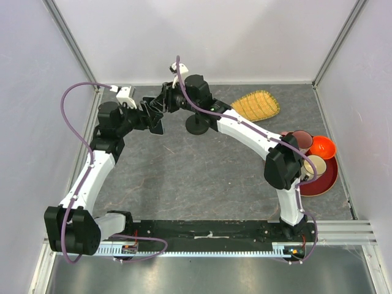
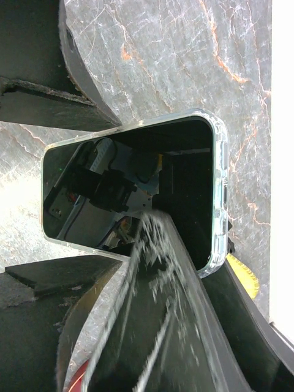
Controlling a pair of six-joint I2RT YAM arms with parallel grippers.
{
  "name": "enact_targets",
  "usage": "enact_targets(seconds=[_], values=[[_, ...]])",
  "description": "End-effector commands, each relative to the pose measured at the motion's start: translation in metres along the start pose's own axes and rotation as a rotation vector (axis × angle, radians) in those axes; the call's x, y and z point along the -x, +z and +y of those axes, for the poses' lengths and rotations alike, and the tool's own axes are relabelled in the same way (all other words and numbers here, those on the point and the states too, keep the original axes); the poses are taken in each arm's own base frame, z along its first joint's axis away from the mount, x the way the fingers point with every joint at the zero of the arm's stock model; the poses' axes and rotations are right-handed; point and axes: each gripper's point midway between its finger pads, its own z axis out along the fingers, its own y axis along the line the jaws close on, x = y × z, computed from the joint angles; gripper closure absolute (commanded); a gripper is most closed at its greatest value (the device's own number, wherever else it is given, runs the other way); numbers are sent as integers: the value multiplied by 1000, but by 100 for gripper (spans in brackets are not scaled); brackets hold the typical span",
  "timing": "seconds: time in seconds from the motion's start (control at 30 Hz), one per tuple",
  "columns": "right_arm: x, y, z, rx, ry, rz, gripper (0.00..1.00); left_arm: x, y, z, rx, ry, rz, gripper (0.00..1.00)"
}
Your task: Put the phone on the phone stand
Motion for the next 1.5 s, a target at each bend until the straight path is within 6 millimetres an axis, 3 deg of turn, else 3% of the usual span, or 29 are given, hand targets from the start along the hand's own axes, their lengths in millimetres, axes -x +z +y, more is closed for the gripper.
enact_targets(seconds=[0.0,0.03,0.13,0.17,0.2,0.23,0.27,0.3,0.33,0.37,0.43,0.5,0.53,0.67,0.73,0.83,1.03,1.3,1.47], values=[[4,10,16,49,11,-13,60,35,-2,-18,-61,71,-110,98],[3,10,17,53,11,-11,64,35,-2,-20,-68,69,-108,98],[11,5,15,37,-13,-34,95,34,-1,-27,-109,49,-105,98],[4,3,9,21,-9,-28,100,35,-1,-30,-126,40,-105,95],[17,-7,14,27,-18,-59,100,37,-4,-36,-163,37,-112,87],[30,-13,16,43,-27,-113,100,39,-7,-41,-190,16,-116,62],[19,-18,4,15,-15,-112,100,42,-11,-46,-217,13,-131,51],[36,-33,13,30,4,-164,100,37,-16,-48,-259,-1,-125,39],[56,-42,11,47,5,-241,100,52,-25,-58,-306,3,-196,11],[56,-56,8,54,25,-255,100,41,-30,-63,-358,-10,-186,9],[81,-77,3,88,67,-357,100,55,-42,-70,-416,0,-255,8],[84,-100,-1,112,87,-409,100,52,-46,-81,-494,10,-237,8],[102,-116,0,144,94,-496,100,50,-47,-85,-525,-9,-222,7],[111,-159,-2,171,103,-633,100,46,-50,-99,-653,-30,-208,9],[121,-177,2,203,102,-718,100,41,-46,-101,-685,-85,-183,13],[124,-196,5,251,141,-799,100,34,-42,-108,-765,-156,-164,11],[120,-213,6,304,212,-880,100,13,-33,-131,-907,-265,-116,8],[107,-193,18,329,229,-843,100,11,-33,-139,-956,-297,-131,12],[97,-186,37,365,233,-846,100,14,-39,-142,-975,-278,-150,24]])
